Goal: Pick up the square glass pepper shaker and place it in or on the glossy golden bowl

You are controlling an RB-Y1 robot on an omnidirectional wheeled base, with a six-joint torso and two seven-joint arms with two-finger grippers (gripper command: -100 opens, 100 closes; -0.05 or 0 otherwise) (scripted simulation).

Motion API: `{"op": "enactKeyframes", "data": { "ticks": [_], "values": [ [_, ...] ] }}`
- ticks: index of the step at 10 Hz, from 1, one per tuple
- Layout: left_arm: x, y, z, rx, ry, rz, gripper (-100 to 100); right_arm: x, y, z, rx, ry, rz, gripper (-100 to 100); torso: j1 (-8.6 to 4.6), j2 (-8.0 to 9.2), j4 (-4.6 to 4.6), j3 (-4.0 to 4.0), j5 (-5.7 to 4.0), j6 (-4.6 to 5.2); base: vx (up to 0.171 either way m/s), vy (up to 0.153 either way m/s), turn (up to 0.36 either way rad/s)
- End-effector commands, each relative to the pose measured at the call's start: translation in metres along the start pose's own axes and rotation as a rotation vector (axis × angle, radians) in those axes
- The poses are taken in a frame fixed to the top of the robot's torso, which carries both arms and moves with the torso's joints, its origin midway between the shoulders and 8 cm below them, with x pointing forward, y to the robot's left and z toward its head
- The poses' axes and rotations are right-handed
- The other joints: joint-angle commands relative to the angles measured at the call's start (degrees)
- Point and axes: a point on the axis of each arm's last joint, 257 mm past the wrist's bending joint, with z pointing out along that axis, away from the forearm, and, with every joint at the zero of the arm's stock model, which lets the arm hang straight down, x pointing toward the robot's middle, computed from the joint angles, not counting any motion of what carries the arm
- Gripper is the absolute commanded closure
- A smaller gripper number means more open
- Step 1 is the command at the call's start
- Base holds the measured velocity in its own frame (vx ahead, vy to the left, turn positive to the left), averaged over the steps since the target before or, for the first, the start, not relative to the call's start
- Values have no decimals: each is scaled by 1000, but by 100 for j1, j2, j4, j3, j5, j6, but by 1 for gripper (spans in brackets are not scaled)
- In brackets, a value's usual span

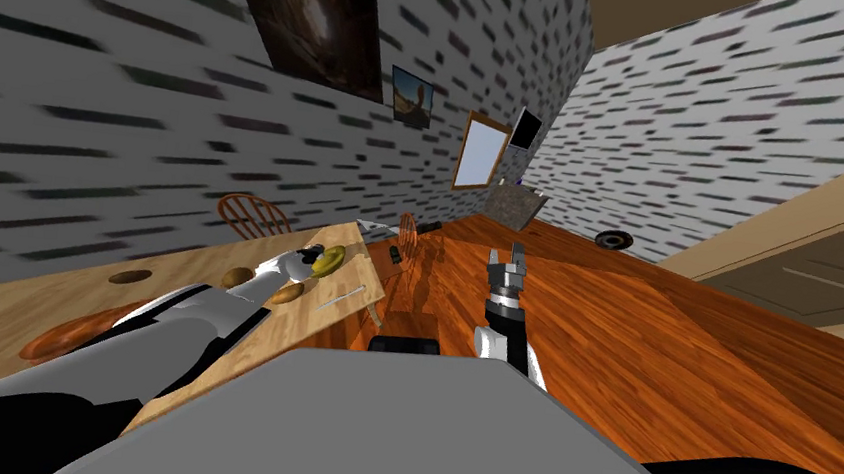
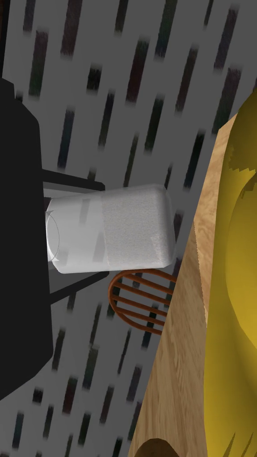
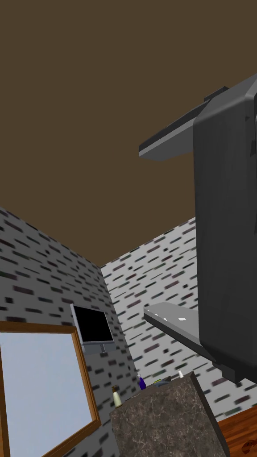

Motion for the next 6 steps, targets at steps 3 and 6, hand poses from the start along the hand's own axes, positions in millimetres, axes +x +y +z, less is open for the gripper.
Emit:
{"op": "enactKeyframes", "data": {
  "ticks": [3, 6],
  "values": [
    [-2, -1, 0, 0, -2, -1, -100, 0, 0, 0, 0, 0, 0, 0, 0, 14, -1, 6, 3, -12, 5, 4, -16],
    [-2, -1, 0, -1, -2, -1, -100, 0, 0, 0, 0, 0, 0, 0, 0, 18, 0, 9, 2, -12, 0, 0, 0]
  ]
}}
